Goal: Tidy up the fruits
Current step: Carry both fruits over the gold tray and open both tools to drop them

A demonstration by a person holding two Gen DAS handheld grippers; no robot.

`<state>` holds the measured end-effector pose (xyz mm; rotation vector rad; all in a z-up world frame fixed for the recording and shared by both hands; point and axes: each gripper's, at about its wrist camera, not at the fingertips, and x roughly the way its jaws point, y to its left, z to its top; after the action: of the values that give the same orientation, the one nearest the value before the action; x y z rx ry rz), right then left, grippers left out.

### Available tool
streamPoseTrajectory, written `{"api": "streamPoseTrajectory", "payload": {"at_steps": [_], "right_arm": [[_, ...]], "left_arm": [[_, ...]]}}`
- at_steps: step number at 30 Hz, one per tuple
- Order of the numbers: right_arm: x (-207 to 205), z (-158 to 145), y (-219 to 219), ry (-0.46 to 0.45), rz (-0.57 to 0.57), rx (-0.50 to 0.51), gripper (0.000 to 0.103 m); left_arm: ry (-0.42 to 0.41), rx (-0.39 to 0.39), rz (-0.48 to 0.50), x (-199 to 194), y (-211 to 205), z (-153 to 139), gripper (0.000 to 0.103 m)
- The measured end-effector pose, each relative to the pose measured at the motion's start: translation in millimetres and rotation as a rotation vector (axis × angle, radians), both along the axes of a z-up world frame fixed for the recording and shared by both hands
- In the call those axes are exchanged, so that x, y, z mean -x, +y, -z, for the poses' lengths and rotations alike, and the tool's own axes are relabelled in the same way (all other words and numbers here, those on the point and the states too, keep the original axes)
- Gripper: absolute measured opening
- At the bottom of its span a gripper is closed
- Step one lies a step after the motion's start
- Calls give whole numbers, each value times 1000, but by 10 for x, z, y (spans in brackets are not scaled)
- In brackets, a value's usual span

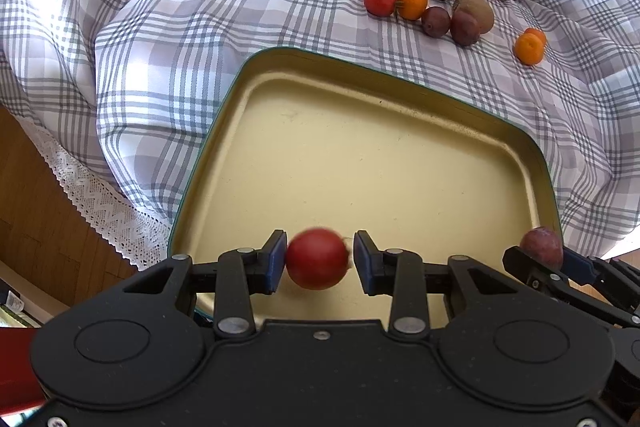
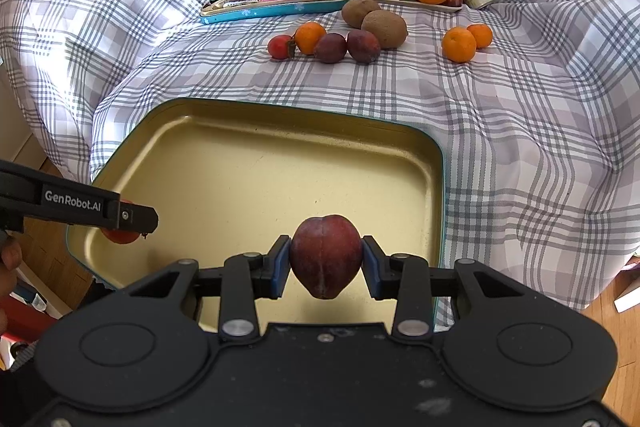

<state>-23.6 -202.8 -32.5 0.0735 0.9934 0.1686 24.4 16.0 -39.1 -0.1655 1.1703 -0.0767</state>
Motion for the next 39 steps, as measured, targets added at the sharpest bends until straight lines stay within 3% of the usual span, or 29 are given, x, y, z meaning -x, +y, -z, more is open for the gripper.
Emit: {"api": "streamPoseTrajectory", "payload": {"at_steps": [39], "right_arm": [[-2, 40, 11, 16, -11, 7, 40]], "left_arm": [[41, 1, 38, 23, -72, 65, 45]]}}
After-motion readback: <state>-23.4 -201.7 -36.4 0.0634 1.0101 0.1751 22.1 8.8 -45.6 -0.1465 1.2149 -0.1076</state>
